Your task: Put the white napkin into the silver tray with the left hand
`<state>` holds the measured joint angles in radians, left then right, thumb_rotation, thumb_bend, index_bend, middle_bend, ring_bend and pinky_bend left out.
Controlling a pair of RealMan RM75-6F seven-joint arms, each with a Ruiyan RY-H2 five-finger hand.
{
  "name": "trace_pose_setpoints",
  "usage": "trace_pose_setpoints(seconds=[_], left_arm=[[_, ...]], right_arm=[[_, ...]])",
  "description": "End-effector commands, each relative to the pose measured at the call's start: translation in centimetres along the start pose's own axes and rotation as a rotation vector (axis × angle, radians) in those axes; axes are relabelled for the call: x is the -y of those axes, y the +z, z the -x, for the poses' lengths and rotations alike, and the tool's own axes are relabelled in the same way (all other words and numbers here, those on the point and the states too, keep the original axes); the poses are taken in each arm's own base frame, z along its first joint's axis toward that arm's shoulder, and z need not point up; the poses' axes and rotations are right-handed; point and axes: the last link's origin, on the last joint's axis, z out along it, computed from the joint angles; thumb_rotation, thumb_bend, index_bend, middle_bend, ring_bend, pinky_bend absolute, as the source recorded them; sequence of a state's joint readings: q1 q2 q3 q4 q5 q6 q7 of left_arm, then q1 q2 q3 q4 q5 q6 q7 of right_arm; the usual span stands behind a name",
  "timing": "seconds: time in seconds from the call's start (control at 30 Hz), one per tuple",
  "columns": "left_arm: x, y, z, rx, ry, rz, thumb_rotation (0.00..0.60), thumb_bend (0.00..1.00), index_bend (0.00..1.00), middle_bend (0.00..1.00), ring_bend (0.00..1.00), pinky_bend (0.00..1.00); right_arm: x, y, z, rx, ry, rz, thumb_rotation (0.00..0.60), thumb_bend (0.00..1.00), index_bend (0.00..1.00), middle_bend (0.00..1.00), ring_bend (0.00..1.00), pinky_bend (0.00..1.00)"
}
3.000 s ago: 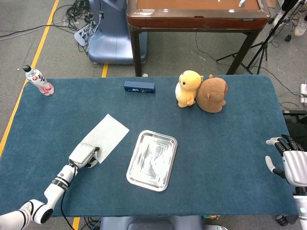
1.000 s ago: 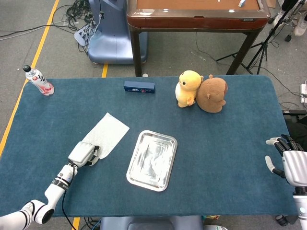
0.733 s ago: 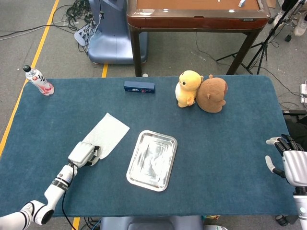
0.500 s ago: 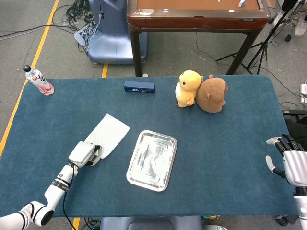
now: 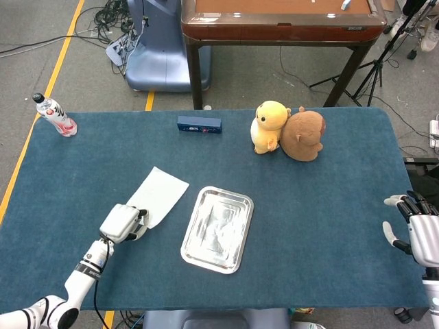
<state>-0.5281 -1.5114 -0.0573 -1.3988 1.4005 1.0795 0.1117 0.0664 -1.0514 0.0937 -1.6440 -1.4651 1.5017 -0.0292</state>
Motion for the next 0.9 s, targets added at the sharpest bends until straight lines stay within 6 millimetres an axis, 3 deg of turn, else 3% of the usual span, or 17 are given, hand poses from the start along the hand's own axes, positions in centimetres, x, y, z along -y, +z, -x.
trace_pose_setpoints(seconds=[0.03,0.9], left_arm=[[-0.8,-0.6,-0.3,0.002,0.005,0.006,0.6,0.58,0.6,0.86,0.6,0.63],[-6.8,-2.2,-0.9,0.017,-0.001,0.11,0.6,0.59,0.6,0.87,0.6,0.63]], right_arm=[[0.0,0.0,-0.1,-0.005,0.002,0.001,0.6,0.39,0.33,0.31,0.16,0.3],[-0.5,0.0,-1.0,-0.032,0.016,0.026,0.6,0.39,0.33,0.31,0.16,0.3]])
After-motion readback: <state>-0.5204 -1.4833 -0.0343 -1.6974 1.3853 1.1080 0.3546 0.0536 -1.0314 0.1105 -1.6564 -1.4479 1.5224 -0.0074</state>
